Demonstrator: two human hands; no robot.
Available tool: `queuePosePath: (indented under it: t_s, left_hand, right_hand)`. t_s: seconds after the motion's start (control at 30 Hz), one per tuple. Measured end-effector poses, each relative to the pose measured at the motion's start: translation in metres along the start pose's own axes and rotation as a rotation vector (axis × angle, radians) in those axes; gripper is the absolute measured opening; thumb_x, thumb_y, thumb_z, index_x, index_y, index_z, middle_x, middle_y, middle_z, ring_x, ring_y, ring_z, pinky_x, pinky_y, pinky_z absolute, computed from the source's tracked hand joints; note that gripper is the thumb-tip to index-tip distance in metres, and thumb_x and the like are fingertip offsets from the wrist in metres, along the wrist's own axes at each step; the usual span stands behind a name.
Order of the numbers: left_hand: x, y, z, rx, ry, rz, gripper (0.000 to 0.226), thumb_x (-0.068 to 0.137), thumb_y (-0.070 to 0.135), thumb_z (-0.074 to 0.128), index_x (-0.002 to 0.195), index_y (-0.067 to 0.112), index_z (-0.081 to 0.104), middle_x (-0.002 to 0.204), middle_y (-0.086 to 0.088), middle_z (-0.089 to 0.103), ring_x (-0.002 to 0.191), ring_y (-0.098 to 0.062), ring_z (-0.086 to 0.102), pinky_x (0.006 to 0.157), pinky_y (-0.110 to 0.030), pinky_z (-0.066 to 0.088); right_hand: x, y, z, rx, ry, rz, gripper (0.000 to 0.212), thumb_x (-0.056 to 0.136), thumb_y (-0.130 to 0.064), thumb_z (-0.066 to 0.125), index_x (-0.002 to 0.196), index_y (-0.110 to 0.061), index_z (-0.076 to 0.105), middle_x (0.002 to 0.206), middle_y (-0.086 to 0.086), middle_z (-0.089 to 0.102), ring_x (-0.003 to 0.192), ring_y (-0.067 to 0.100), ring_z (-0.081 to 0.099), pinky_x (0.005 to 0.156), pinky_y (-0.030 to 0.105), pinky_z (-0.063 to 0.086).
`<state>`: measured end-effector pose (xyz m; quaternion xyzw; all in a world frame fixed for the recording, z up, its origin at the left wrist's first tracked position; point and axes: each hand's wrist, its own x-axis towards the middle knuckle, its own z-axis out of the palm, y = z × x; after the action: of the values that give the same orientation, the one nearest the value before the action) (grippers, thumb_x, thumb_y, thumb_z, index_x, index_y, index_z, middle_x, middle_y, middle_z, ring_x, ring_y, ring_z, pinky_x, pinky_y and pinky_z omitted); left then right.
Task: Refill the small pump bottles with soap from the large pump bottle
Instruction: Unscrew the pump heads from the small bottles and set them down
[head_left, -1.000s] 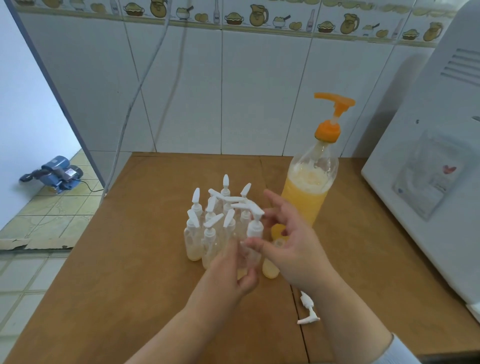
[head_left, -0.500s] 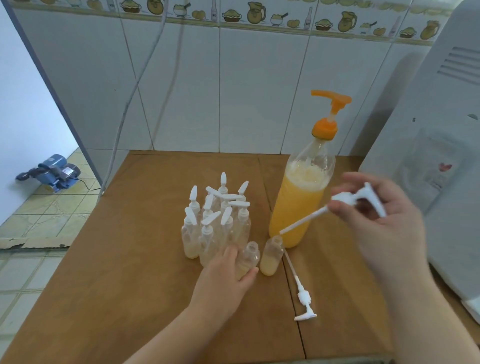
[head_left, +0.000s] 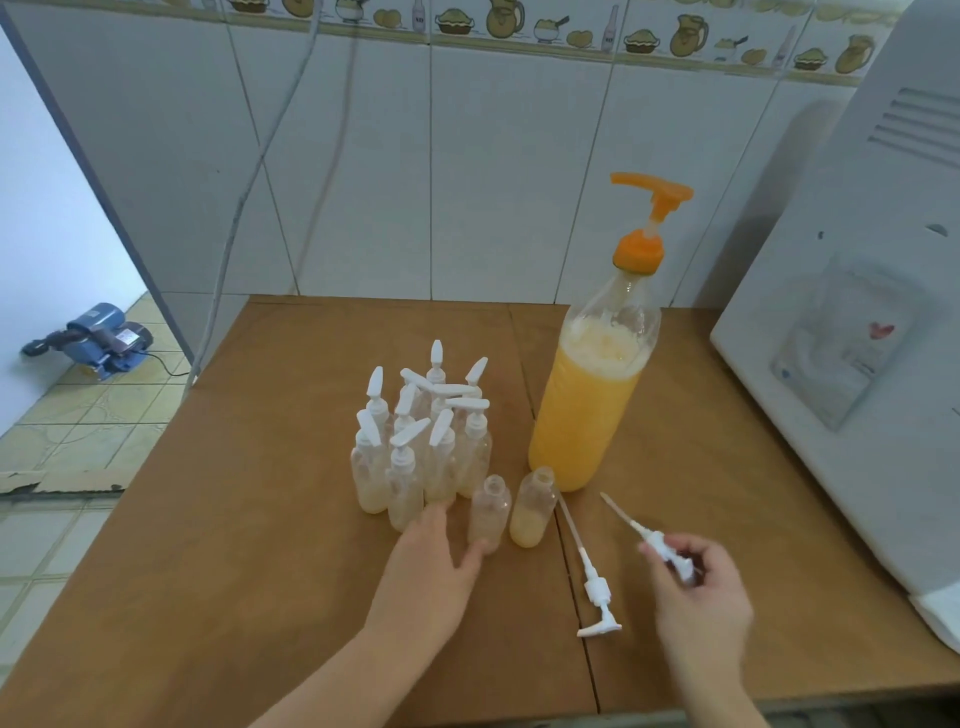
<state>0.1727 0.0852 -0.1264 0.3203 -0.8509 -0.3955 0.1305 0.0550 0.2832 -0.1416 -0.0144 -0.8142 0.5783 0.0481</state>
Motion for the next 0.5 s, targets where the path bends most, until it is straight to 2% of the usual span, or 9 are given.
queuePosePath:
  t_s: [0.07,0.17,0.23,0.3,0.4,0.47,0.5]
  left_hand:
    - [-0.007,-0.011,-0.012,0.017,0.115,-0.05,0.042,0.09,0.04,0.055,0.127,0.027,0.041,0.097,0.019,0.057,0.086,-0.001,0.057,0.078,-0.026,0.05]
    - [-0.007,-0.02,-0.026,-0.018,0.271,-0.136,0.042,0.09,0.035,0.055,0.127,0.026,0.038,0.085,0.016,0.059,0.078,0.0,0.055,0.067,-0.027,0.048]
    - [-0.002,-0.018,-0.029,-0.037,0.297,-0.168,0.046,0.089,0.035,0.056,0.13,0.027,0.036,0.083,0.015,0.059,0.078,0.0,0.054,0.065,-0.028,0.048]
    - [0.003,-0.013,-0.028,-0.038,0.291,-0.157,0.05,0.088,0.036,0.058,0.132,0.027,0.035,0.081,0.015,0.059,0.077,0.0,0.056,0.065,-0.029,0.05]
    - [0.01,-0.006,-0.024,-0.06,0.296,-0.162,0.054,0.088,0.038,0.059,0.134,0.027,0.034,0.077,0.013,0.06,0.073,0.001,0.056,0.061,-0.026,0.048]
    - [0.014,-0.004,-0.021,-0.066,0.317,-0.185,0.055,0.087,0.038,0.061,0.133,0.025,0.034,0.073,0.011,0.06,0.071,0.0,0.056,0.059,-0.027,0.046]
    - [0.016,-0.004,-0.019,-0.059,0.327,-0.196,0.057,0.086,0.038,0.061,0.134,0.024,0.034,0.072,0.011,0.06,0.07,-0.001,0.055,0.059,-0.027,0.046]
  right_hand:
    - [-0.002,0.012,0.003,-0.083,-0.076,-0.073,0.022,0.076,-0.007,0.076,0.079,-0.024,0.062,0.088,-0.006,0.064,0.076,0.008,0.058,0.062,0.005,0.041]
    - [-0.002,0.022,0.007,-0.193,-0.213,-0.141,0.028,0.072,-0.001,0.078,0.08,-0.023,0.063,0.091,-0.014,0.061,0.083,0.004,0.057,0.068,0.004,0.039]
    - [-0.001,0.025,0.01,-0.247,-0.275,-0.201,0.032,0.067,0.002,0.08,0.081,-0.023,0.064,0.095,-0.01,0.063,0.09,0.009,0.058,0.076,-0.001,0.036]
    - [0.002,0.03,0.013,-0.289,-0.308,-0.271,0.027,0.07,0.0,0.079,0.083,-0.021,0.067,0.099,-0.007,0.064,0.098,0.014,0.058,0.082,-0.006,0.031]
    - [0.004,0.031,0.014,-0.265,-0.35,-0.254,0.017,0.083,-0.014,0.07,0.089,-0.03,0.068,0.105,-0.009,0.065,0.105,0.014,0.058,0.086,0.004,0.036]
    - [0.004,0.027,0.014,-0.23,-0.337,-0.239,0.021,0.086,-0.019,0.066,0.088,-0.039,0.063,0.104,-0.014,0.063,0.106,0.013,0.058,0.085,0.014,0.042]
    - [0.002,0.021,0.014,-0.215,-0.315,-0.259,0.025,0.086,-0.018,0.066,0.086,-0.042,0.061,0.103,-0.017,0.062,0.104,0.012,0.058,0.084,0.013,0.042]
